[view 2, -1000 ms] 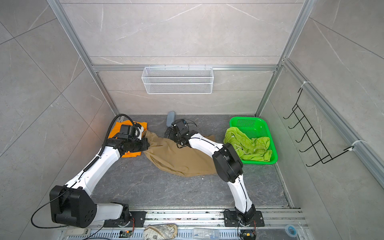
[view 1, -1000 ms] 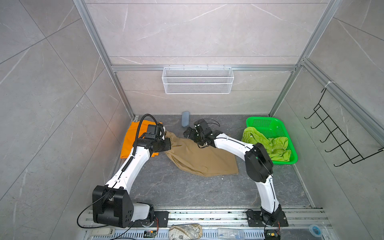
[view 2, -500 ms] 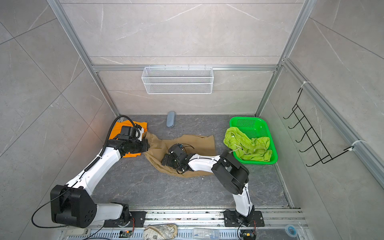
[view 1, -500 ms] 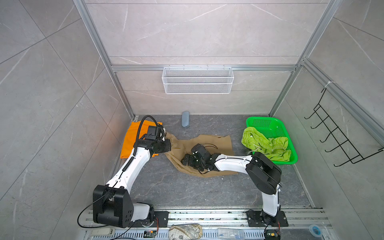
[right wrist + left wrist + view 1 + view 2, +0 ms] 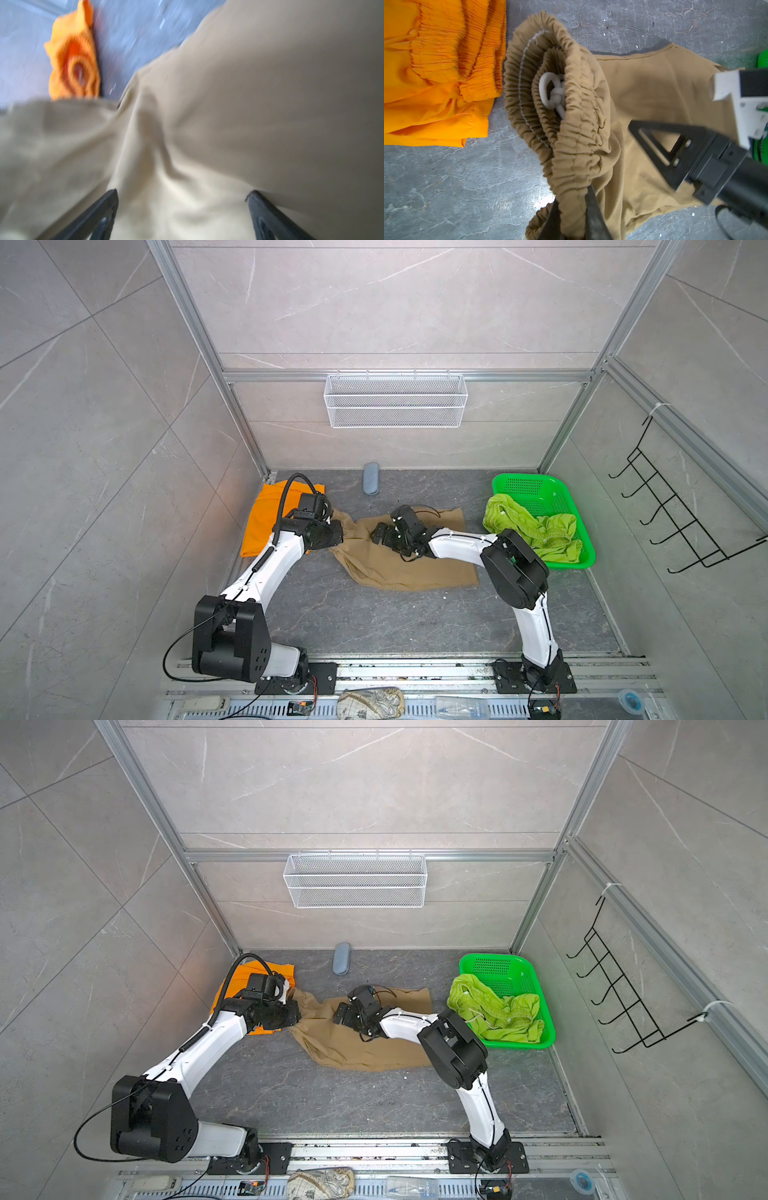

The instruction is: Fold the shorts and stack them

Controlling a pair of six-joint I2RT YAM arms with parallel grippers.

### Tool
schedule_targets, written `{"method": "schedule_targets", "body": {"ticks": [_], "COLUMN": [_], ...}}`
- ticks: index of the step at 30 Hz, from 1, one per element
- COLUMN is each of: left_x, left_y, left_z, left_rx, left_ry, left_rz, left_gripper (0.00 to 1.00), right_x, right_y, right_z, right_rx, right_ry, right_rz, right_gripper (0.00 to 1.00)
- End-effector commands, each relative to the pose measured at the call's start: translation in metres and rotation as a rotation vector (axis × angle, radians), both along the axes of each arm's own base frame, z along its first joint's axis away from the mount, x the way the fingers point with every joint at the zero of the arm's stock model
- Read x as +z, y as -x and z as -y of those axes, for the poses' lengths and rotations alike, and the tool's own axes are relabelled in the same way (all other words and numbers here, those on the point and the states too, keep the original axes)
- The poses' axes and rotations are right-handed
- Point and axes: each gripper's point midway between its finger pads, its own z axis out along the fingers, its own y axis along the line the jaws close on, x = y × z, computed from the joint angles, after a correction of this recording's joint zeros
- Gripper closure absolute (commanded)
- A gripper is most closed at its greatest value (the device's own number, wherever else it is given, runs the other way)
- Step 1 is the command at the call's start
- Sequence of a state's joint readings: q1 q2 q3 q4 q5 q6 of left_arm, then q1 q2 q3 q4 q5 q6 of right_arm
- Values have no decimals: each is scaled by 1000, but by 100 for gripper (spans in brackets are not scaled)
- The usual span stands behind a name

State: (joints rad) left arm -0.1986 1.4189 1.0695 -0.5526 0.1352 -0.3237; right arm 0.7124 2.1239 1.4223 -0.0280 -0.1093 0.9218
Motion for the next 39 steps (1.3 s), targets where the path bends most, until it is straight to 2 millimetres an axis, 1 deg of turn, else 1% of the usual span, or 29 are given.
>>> {"method": "schedule_targets", "body": {"ticks": [1, 3, 5, 7, 10, 14, 19, 22, 25, 28, 31, 34, 36, 38, 39], "left_x": [25, 27, 26, 24, 20, 18, 18, 17, 16, 17, 19, 21, 23, 28, 31], "left_y": [-20, -22, -23, -24, -24, -19, -12, -8, -6, -4, -4, -6, -8, -10, -11], "left_z": [9, 8, 8, 10, 15, 14, 12, 11, 11, 10, 10, 9, 11, 13, 14], "left_rx": [9, 8, 8, 4, 8, 15, 19, 19, 22, 23, 19, 19, 11, 5, -1], "left_ry": [45, 38, 35, 44, 76, 82, 81, 85, 84, 87, 82, 74, 80, 86, 84], "left_rz": [71, 81, 83, 75, 56, 56, 57, 54, 57, 63, 73, 82, 86, 95, 102], "left_gripper": [100, 100, 100, 100, 100, 100, 100, 100, 100, 100, 100, 100, 100, 100, 100], "right_x": [-3, 16, 29, 36, 38, 33, 25, 14, -2, -19, -33, -42, -39, -25, -13], "right_y": [10, 16, 21, 23, 20, 8, -19, -33, -47, -56, -57, -59, -64, -70, -73], "right_z": [16, 14, 12, 9, -2, -18, -40, -47, -45, -38, -35, -34, -34, -35, -32], "right_rx": [36, 45, 48, 47, 40, 16, 7, -3, -40, -68, -67, -66, -62, -49, -46], "right_ry": [86, 62, 37, 9, -33, -85, -89, -71, -76, -58, -33, -32, -44, -68, -75], "right_rz": [-35, -13, 3, 5, -8, -32, -41, -63, -88, -108, -118, -128, -128, -100, -83], "right_gripper": [1, 1, 1, 0, 0, 1, 1, 0, 1, 0, 1, 0, 1, 0, 0]}}
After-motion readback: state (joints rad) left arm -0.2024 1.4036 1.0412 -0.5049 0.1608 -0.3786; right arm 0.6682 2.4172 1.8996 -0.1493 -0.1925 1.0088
